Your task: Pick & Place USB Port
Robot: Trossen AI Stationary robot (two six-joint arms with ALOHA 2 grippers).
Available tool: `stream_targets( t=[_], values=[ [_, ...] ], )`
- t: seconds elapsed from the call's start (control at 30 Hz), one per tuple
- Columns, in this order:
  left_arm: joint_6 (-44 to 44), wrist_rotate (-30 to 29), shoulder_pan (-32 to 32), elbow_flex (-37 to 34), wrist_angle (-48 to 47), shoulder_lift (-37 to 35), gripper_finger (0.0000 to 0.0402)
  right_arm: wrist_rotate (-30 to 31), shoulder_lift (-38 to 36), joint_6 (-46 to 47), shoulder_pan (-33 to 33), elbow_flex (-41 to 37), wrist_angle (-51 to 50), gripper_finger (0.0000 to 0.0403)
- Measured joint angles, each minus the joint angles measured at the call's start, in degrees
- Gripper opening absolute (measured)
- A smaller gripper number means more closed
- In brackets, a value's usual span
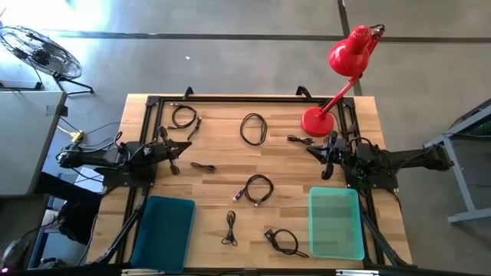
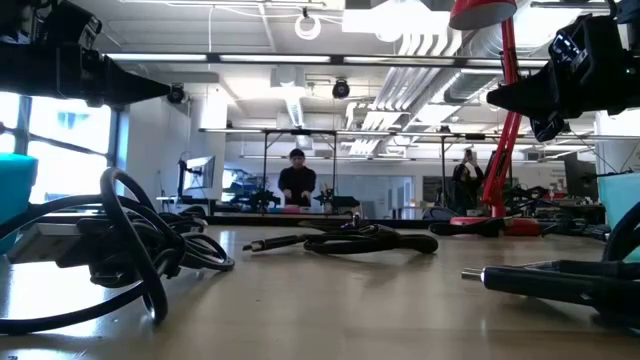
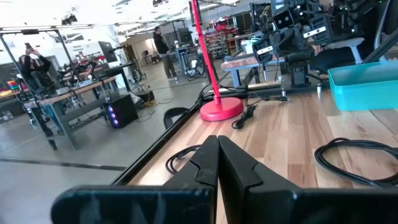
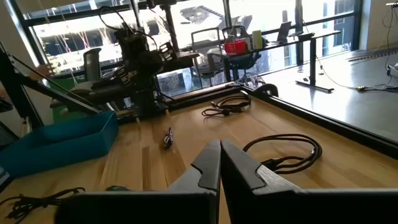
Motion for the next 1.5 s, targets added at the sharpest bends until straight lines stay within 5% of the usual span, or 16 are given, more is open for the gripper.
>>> stream_targets(
  t=[1.5],
  values=[
    [-2.03,0.76,0.00,0.02,0.04,0.00,0.0000,0.00,-0.01,0.00,0.00,0.00,0.00,0.0002]
  ],
)
